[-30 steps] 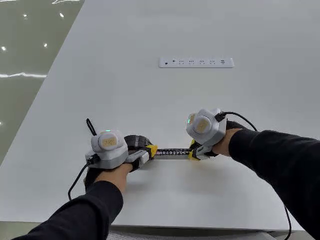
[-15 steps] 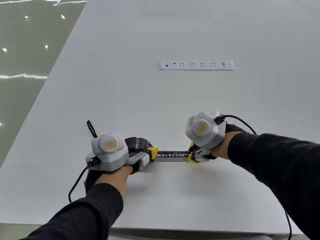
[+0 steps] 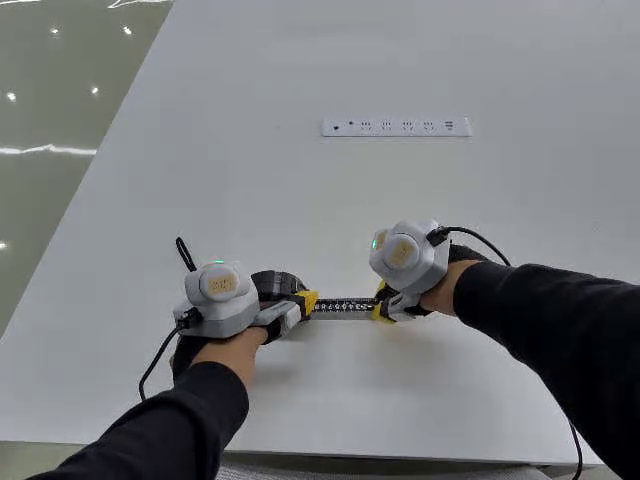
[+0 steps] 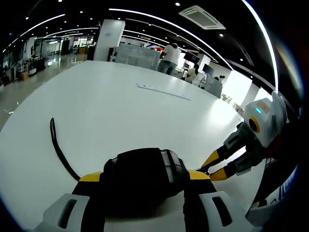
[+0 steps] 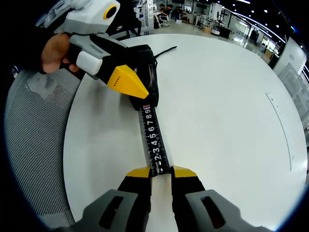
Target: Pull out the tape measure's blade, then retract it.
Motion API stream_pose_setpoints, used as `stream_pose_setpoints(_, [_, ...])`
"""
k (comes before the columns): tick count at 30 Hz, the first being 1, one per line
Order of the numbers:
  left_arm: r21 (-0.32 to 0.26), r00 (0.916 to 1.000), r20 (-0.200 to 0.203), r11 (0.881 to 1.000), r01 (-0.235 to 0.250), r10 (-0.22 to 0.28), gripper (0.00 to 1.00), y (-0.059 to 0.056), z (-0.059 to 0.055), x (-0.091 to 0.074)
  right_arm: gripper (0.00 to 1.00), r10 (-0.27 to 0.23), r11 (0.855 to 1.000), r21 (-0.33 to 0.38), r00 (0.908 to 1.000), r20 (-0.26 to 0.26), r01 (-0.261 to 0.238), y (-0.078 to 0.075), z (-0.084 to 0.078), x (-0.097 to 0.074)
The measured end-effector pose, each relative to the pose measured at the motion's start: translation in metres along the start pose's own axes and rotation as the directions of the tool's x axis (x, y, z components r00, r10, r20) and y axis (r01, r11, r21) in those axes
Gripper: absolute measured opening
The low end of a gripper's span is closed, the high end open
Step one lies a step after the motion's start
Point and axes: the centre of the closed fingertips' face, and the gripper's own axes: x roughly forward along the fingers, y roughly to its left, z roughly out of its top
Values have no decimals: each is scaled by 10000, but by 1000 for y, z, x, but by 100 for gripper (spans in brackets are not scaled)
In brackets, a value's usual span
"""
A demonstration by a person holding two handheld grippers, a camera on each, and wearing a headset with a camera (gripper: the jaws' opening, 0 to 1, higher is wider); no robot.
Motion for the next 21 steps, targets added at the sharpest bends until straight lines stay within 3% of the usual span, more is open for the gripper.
stream_pose_setpoints(21, [-18, 10000, -28, 10000, 7, -7, 61, 0, 0, 0, 11, 67, 10000, 21, 10000, 42, -67, 2, 6, 2])
